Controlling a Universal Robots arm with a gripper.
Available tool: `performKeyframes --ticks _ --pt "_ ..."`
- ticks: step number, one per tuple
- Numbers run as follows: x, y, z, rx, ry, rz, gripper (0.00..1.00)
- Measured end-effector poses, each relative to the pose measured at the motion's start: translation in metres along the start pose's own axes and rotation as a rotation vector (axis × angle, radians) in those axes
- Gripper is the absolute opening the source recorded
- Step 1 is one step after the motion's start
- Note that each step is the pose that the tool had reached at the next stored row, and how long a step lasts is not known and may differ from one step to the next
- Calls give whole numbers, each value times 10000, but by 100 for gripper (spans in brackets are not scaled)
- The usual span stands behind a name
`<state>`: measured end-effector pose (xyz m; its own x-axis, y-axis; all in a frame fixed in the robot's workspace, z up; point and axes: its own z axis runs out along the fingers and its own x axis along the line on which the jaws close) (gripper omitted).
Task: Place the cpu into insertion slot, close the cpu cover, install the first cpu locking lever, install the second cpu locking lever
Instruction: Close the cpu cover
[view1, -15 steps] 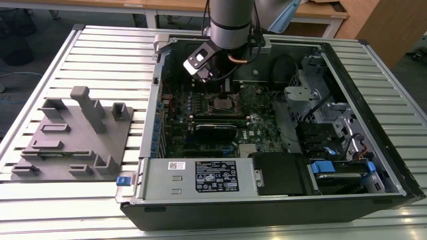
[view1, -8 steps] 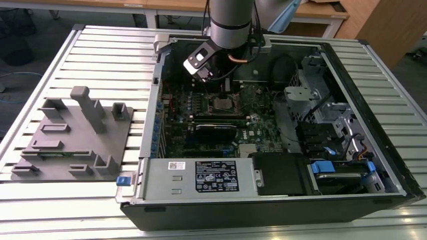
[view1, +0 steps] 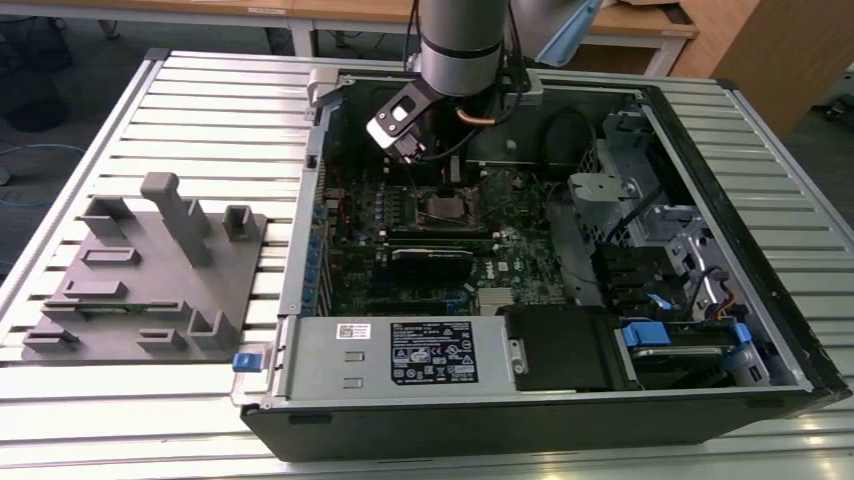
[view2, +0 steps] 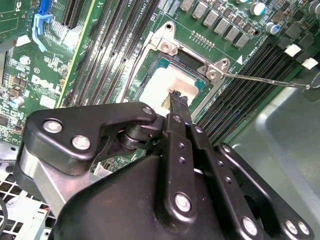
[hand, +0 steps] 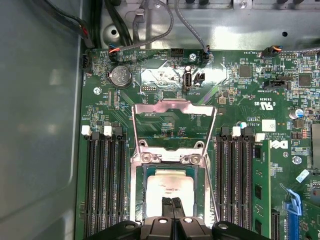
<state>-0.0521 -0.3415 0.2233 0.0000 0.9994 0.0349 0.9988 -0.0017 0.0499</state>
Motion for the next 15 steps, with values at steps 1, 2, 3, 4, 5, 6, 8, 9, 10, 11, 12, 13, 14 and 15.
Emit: performKeyframes --ticks 1,2,3,4,5,6,8,9,10,11,12,13,14,15 --pt "0 0 -1 1 0 0 11" --pt "0 0 -3 2 -2 0 11" --pt "0 0 -4 2 -2 0 11" --pt "1 1 -27 1 -1 0 11" --pt "2 2 -47 2 -1 1 11" --pt "1 2 -47 3 -2 0 11" --pt "1 3 -51 4 -3 0 11" --pt "2 3 -52 3 -2 0 11" --pt "2 3 -53 3 -1 1 11" --pt "2 3 -55 2 -2 0 11" --pt "2 3 -58 3 -2 0 11" --pt "2 3 -62 4 -3 0 11" --pt "2 3 -66 3 -3 1 11" --pt "2 3 -70 2 -1 1 11"
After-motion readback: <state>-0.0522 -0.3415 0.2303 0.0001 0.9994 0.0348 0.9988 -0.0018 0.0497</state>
